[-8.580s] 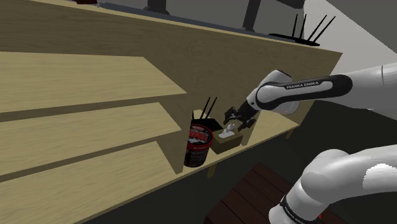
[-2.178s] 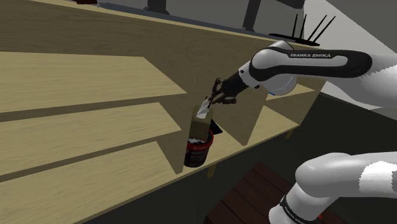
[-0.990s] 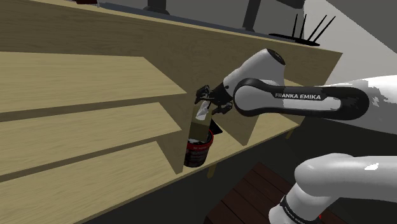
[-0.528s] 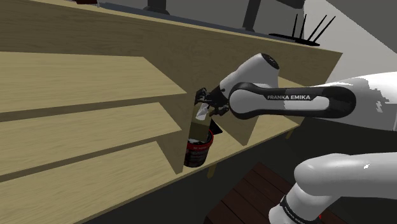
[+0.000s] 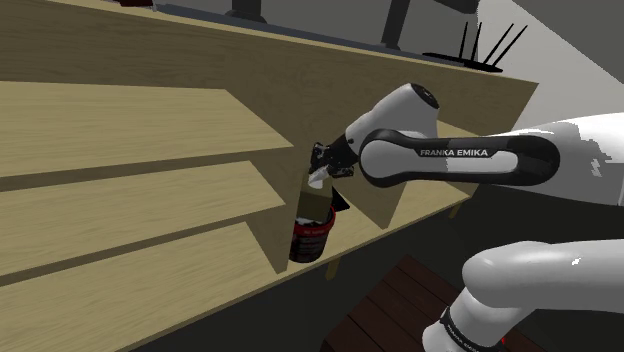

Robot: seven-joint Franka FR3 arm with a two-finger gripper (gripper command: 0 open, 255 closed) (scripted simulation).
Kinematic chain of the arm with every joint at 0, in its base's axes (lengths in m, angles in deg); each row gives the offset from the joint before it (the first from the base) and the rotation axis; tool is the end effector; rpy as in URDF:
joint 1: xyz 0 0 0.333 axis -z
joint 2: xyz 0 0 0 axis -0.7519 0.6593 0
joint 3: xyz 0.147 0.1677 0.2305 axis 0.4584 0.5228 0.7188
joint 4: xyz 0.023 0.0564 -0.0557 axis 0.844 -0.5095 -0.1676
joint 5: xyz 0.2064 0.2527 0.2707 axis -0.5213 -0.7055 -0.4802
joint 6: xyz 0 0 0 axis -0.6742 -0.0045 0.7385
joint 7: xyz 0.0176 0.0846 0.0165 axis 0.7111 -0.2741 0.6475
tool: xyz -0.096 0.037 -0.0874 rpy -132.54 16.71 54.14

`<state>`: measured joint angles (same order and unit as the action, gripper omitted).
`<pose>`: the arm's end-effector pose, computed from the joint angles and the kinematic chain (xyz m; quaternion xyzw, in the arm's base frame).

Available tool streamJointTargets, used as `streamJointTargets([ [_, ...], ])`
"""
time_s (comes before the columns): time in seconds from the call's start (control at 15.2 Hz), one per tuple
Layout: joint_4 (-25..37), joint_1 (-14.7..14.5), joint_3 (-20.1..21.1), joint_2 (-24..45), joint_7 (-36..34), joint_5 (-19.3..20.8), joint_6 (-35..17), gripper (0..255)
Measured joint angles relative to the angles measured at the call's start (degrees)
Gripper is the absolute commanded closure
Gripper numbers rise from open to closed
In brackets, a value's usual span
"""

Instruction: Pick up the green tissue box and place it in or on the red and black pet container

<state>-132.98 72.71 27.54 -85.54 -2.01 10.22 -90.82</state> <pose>0.4325 0.1249 0.4561 -0.8682 0.3761 -0.2908 0.1419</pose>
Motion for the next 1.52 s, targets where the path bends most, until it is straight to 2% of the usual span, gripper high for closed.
streamJointTargets([
  [0.46, 0.6, 0.2, -0.4, -0.3, -0.1, 0.4, 1.1, 255],
  [1.25, 7.6, 1.9, -3.9, -3.2, -1.4, 3.9, 10.8, 255],
  [1.52, 11.9, 2.0, -4.4, -5.8, -4.3, 5.5, 17.1, 255],
])
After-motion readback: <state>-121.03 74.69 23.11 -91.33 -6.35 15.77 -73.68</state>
